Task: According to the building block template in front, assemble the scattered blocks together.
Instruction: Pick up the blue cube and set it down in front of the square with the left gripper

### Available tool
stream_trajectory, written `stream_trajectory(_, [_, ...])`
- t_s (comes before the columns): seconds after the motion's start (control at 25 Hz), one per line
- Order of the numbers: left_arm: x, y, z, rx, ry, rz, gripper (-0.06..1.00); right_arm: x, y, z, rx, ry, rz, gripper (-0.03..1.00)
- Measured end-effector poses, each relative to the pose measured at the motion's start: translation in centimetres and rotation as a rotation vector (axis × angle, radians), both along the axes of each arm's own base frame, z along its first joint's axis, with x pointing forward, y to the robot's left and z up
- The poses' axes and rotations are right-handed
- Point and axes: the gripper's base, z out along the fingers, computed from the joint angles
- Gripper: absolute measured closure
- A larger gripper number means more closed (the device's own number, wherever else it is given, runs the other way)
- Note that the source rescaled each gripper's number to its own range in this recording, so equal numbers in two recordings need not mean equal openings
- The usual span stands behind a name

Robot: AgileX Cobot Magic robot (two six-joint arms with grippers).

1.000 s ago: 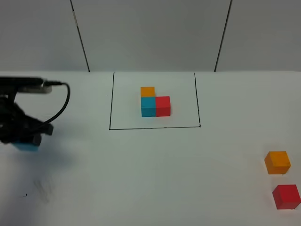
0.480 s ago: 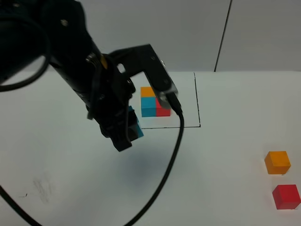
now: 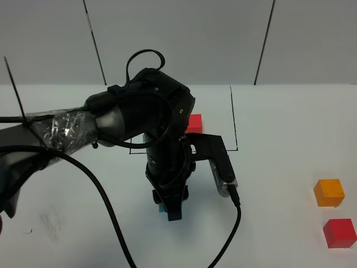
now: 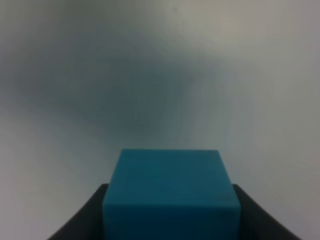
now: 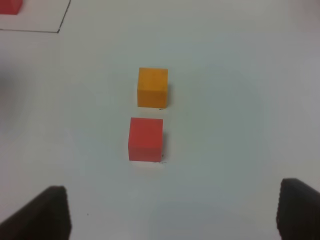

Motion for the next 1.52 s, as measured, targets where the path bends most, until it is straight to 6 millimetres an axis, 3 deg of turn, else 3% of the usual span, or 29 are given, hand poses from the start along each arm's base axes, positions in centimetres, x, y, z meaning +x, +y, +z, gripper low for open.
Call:
stream_trajectory(0.24, [0.3,-0.6,-1.9,-0.053,-0.058,-0.032,0.94,0.0,0.0,0.0,0.000,0.000,0.000,0.20])
stream_trajectory(0.48, [-0.5,0.3,-3.9,-0.007,-0.029,-0.033,0.94,0.0,0.0,0.0,0.000,0.000,0.000,0.20])
stream_trajectory(0.96, [-1.2,0.8,-6.9,-0.090,-0.108,-0.022,0.94,0.0,0.0,0.0,0.000,0.000,0.000,0.20])
stream_trajectory(1.52, [-1.1,0.9,-7.2,-0.090,-0.136,-0.041,0.94,0.0,0.0,0.0,0.000,0.000,0.000,0.20])
